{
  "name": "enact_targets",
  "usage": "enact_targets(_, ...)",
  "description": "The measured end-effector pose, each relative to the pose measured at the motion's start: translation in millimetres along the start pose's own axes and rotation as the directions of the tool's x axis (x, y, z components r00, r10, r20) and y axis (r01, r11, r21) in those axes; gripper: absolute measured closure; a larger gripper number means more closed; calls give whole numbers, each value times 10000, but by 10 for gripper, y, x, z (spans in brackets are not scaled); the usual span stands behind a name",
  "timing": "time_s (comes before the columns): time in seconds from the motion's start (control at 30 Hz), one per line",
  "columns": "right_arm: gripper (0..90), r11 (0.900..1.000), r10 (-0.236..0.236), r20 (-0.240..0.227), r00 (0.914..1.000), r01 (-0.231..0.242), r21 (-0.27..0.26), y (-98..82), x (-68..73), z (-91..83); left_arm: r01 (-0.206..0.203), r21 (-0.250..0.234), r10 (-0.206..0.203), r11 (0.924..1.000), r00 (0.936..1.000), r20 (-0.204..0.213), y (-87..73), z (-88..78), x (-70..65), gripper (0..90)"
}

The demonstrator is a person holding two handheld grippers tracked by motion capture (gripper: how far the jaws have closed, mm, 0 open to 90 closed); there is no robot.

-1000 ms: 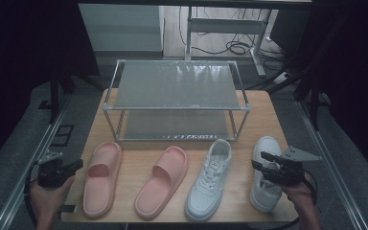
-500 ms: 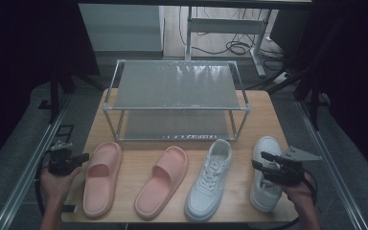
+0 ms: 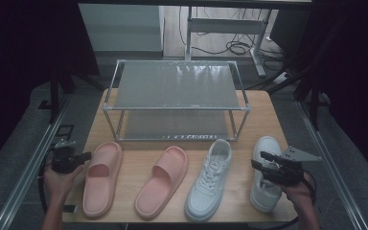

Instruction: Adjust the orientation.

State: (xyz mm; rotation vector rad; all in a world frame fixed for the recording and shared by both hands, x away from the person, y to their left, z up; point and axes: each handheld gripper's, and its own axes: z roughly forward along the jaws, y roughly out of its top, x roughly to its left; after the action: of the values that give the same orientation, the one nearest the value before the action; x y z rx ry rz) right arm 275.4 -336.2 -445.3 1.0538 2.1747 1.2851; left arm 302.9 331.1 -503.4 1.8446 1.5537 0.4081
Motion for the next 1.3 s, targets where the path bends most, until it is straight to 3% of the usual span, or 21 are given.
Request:
enact_targets(0.73, 465, 10000, 11, -32, 10000, -11, 81, -12, -6, 14, -924, 194, 908, 9955, 9935, 684, 153, 176, -448, 900)
enact_targets(1.2, 465, 9998, 10, -75, 10000, -9, 190, -18, -3, 34, -1059, 152, 1042, 9943, 9906, 884, 159, 210, -533, 900)
enact_targets(1.3, 465, 9999, 25, -66, 10000, -24, 158, -19, -4, 32, -973, -54, 974, 9952, 9914, 874, 163, 156, -512, 895)
